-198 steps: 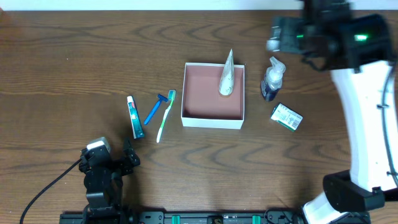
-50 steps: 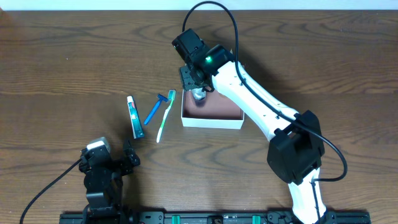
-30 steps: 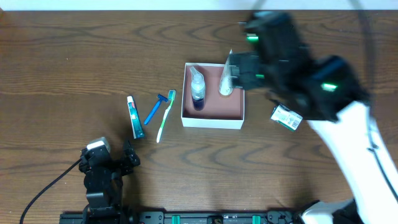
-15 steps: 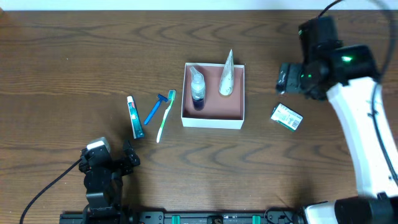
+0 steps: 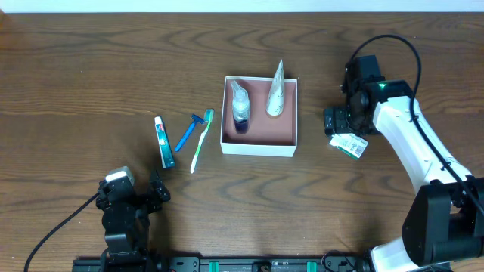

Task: Pack container
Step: 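Move the right gripper to the green soap box and grasp it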

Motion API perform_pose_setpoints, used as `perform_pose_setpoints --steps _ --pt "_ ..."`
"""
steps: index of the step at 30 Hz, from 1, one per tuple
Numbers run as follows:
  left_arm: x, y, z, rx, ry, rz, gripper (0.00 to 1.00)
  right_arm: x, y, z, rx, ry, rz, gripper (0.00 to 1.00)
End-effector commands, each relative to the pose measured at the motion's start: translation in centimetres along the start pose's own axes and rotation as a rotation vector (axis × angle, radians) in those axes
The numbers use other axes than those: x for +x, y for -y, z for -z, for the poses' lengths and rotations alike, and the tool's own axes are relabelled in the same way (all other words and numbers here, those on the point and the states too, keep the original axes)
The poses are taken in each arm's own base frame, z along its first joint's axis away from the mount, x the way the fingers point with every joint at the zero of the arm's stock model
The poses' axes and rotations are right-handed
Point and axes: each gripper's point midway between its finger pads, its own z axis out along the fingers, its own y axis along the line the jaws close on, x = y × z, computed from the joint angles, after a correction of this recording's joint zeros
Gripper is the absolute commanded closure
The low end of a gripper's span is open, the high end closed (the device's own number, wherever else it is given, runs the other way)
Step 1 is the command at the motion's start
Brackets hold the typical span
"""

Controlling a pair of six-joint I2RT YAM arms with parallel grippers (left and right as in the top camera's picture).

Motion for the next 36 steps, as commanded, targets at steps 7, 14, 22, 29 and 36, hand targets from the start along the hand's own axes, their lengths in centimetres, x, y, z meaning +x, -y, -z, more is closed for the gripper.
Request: perform_pose_setpoints --steps 7,14,22,29,36 --pt "0.6 -0.2 -0.3 -0.007 -0.009 -0.013 0.02 2.3 -1.0 -4.0 -0.065 0.0 0.479 0.01" --pt "0.6 -0.2 -0.3 -0.007 -0.009 -0.013 0.02 3.3 -0.7 -5.5 -0.063 0.0 0.514 0.06" --pt "0.6 -0.2 -0.3 -0.007 -0.009 -0.013 0.02 3.5 0.0 -6.7 -0.069 0.029 0.436 0.05" --pt "0.6 -0.2 -0.3 -0.007 -0.009 -0.013 0.02 4.3 0.1 -8.3 -0.063 0.052 0.395 0.12" --pt "0.6 -0.2 -0.3 -0.007 -0.009 -0.013 0.02 4.0 0.4 -8.3 -0.042 0.057 0.262 0.35"
